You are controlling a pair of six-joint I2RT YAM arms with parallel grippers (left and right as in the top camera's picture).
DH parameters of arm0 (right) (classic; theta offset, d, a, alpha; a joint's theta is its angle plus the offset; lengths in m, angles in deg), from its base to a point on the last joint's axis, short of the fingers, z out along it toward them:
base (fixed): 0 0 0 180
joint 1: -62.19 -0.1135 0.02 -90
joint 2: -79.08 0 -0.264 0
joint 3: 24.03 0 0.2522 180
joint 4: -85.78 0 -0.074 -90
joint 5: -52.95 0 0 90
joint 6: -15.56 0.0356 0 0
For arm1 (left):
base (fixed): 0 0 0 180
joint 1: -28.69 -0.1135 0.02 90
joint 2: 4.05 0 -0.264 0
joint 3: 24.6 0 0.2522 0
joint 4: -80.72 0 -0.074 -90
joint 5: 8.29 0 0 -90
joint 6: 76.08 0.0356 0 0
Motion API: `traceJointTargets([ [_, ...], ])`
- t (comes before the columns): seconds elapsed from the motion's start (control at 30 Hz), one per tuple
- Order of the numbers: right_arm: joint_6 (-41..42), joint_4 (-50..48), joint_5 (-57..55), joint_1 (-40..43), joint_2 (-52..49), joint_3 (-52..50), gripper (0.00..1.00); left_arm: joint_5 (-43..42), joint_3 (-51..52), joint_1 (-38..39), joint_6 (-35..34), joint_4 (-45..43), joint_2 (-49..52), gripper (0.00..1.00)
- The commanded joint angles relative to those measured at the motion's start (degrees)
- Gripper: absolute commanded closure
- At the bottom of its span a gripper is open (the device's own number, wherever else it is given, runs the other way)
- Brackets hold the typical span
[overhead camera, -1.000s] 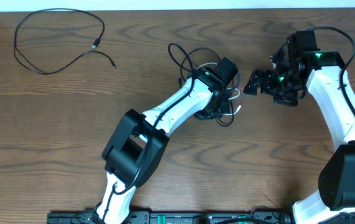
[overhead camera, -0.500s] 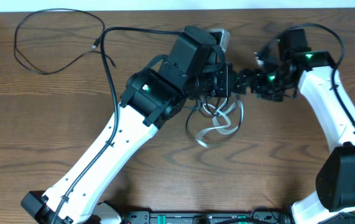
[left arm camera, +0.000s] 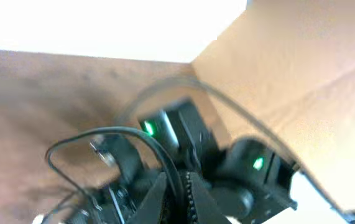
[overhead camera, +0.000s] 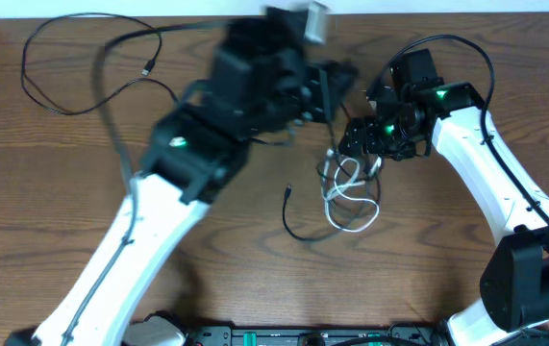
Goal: Untangle cables
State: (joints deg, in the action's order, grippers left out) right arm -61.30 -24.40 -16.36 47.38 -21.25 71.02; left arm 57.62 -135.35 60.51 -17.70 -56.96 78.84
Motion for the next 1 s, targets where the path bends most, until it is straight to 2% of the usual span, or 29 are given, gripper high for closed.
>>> traceJointTargets([
  [0.0,0.76,-0.17,-5.44,-0.17,0.46,-2.75,0.23,-0.55,-0.24,-5.73,-3.10,-3.10,-6.10,0.93],
  [0.2,3.19,-5.40,-7.32,-0.02,0.44,-6.95,0.32,-0.52,-0.24,-12.46,-5.35,-8.35,-12.33,0.93],
  [0.27,5.81,-5.68,-9.22,0.87,0.44,-7.48,0.43,-0.28,-0.24,-14.25,-5.33,-10.21,-13.84,0.92],
  [0.33,7.65,-4.98,-11.76,2.03,0.44,-7.52,0.45,0.52,-0.24,-15.54,-5.35,-11.63,-14.82,0.92],
  [0.53,8.28,-3.28,-13.07,5.86,0.44,-7.52,0.44,12.41,-0.24,-18.45,-5.31,-13.05,-16.37,0.93],
  [0.63,8.28,-2.29,-13.05,8.83,0.44,-7.52,0.41,17.57,-0.24,-20.37,-5.35,-13.03,-16.41,0.93],
  [0.87,7.15,-1.84,-10.71,10.58,0.44,-7.52,0.33,17.75,-0.24,-23.06,-7.85,-15.54,-16.35,0.93],
  [0.97,6.03,-2.93,-6.40,10.58,0.44,-7.52,0.28,16.02,-0.24,-23.06,-13.90,-20.31,-16.28,0.92],
])
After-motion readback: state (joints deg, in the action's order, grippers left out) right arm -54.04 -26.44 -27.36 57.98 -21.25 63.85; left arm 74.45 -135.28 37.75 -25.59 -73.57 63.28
